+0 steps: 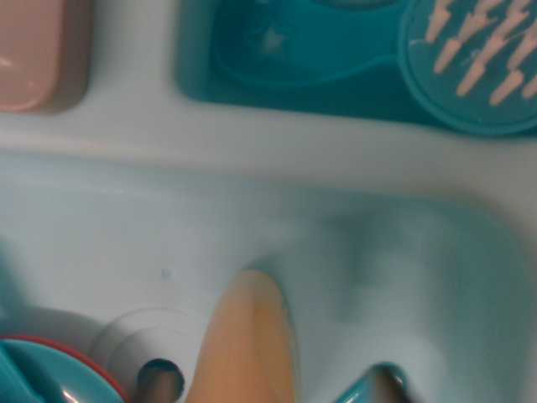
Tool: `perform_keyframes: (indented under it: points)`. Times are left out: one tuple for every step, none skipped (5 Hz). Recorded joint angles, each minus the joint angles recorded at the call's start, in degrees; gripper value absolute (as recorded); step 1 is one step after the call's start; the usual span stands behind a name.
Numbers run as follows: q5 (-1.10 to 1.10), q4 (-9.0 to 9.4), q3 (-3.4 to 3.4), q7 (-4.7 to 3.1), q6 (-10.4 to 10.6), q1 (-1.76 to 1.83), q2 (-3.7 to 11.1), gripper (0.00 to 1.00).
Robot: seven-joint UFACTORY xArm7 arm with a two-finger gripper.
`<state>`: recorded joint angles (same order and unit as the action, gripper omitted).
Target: Pick detergent from the sink
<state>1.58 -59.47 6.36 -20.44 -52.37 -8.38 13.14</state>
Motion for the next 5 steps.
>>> perform_keyframes:
  points:
    - [0.0, 0.0, 0.0, 0.0, 0.0, 0.0, 0.0, 1.0]
    - [-0.01, -0.16, 0.0, 0.0, -0.2, 0.0, -0.05, 1.0]
    - [-0.01, -0.16, 0.0, 0.0, -0.2, 0.0, -0.05, 1.0]
    - [-0.03, -0.67, 0.01, 0.02, -0.9, 0.0, -0.21, 1.0]
    - [-0.03, -0.67, 0.01, 0.02, -0.9, 0.0, -0.21, 1.0]
